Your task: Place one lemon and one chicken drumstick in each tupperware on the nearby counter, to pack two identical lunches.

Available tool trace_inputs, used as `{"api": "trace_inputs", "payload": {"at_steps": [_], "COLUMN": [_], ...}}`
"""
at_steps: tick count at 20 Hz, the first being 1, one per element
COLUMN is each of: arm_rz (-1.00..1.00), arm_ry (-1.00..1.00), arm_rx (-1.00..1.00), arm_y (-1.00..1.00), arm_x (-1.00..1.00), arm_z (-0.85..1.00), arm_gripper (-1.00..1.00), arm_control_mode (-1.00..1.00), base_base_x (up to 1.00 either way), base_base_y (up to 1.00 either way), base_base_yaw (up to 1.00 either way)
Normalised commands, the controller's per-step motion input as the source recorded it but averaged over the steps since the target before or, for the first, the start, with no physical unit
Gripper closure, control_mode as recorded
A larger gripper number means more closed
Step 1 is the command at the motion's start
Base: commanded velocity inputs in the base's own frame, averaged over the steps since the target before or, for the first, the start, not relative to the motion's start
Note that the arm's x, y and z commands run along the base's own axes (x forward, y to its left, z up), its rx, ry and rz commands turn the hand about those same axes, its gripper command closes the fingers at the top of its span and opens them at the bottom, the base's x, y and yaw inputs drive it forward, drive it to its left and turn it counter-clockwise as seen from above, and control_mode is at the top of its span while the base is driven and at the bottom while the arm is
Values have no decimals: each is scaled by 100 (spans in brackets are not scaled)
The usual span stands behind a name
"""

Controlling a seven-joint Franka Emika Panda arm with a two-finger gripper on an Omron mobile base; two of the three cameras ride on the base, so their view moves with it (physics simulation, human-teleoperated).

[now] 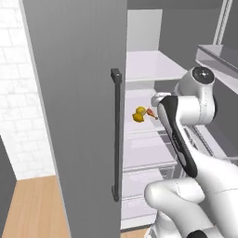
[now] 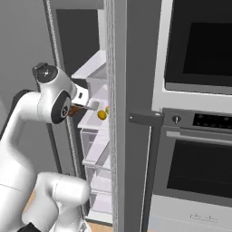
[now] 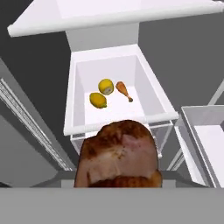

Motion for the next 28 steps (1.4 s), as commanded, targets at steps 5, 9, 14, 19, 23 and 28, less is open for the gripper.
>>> {"api": "trace_inputs", "payload": {"at_steps": [5, 9, 14, 19, 23, 28], "arm_rz": [0, 0, 0, 0, 0, 0], "arm_ry": [0, 0, 0, 0, 0, 0], "arm_rx": [0, 0, 0, 0, 0, 0], "arm_y": [0, 0, 0, 0, 0, 0], "arm_x": [0, 0, 0, 0, 0, 0], "arm_z": [0, 0, 0, 0, 0, 0], "arm_gripper": [100, 100, 100, 100, 100, 100], "arm_control_mode": [100, 100, 100, 100, 100, 100], "base_base_x": [-82, -97, -100, -100, -100, -65], "base_base_y": [8, 7, 4, 0, -63, -100], "base_base_yaw": [0, 0, 0, 0, -8, -14]}}
